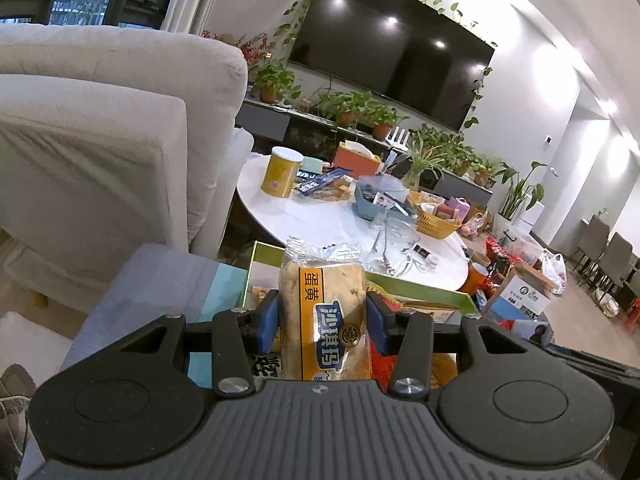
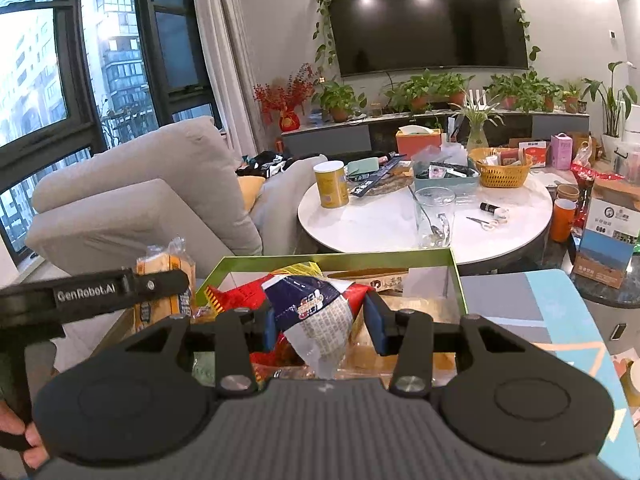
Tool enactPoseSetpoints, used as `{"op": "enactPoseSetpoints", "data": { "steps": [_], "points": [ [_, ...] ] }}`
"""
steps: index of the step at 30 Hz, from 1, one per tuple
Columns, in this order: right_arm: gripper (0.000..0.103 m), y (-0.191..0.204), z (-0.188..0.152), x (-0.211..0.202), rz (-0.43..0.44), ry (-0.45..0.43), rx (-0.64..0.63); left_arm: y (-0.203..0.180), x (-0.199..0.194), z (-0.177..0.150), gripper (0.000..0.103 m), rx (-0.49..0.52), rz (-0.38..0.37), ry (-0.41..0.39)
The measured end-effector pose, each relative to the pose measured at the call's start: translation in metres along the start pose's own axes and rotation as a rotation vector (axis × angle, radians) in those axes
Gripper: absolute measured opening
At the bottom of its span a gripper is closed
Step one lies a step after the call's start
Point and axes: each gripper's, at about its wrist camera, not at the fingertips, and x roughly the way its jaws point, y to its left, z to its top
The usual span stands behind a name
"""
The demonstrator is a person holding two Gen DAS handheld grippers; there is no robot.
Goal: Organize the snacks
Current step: 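Open the right gripper to drop the wrapper while the left gripper releases the sachima packet into the box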
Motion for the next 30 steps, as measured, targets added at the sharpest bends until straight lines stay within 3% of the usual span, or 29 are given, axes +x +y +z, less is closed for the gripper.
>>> {"op": "enactPoseSetpoints", "data": {
  "steps": [8, 10, 12, 14, 17, 19, 25, 30],
  "points": [
    [0.051, -0.003, -0.005, 0.016, -0.021, 0.009, 0.021, 0.008, 0.017, -0.002, 0.043, -0.011, 0.004, 0.046],
    [0.053, -0.001, -0.006, 0.018, -0.034, 0.007, 0.022, 0.007, 0.026, -0.001, 0.049, -0.015, 0.007, 0.096],
    [0.065, 0.002, -0.006, 0.018, -0.074, -0.016, 0.02, 0.004, 0.031, 0.001, 0.05, -0.022, 0.038, 0.152],
    [0.103, 0.0, -0.004, 0.014, -0.105, -0.033, 0.038, 0.001, 0.024, 0.004, 0.051, -0.012, 0.039, 0.141],
    [0.103, 0.0, -0.001, -0.006, -0.113, -0.106, 0.035, -0.005, -0.001, 0.008, 0.063, -0.001, 0.037, 0.077],
    [0.103, 0.004, 0.002, -0.019, -0.146, -0.113, -0.006, -0.011, -0.021, 0.01, 0.063, 0.019, 0.023, 0.042],
    [0.103, 0.025, -0.003, -0.065, -0.24, -0.081, -0.081, -0.039, -0.08, 0.006, 0.064, 0.161, 0.056, 0.035],
    [0.103, 0.038, -0.012, -0.102, -0.203, -0.003, -0.089, -0.046, -0.131, -0.012, 0.064, 0.163, 0.1, 0.027]
  ]
}}
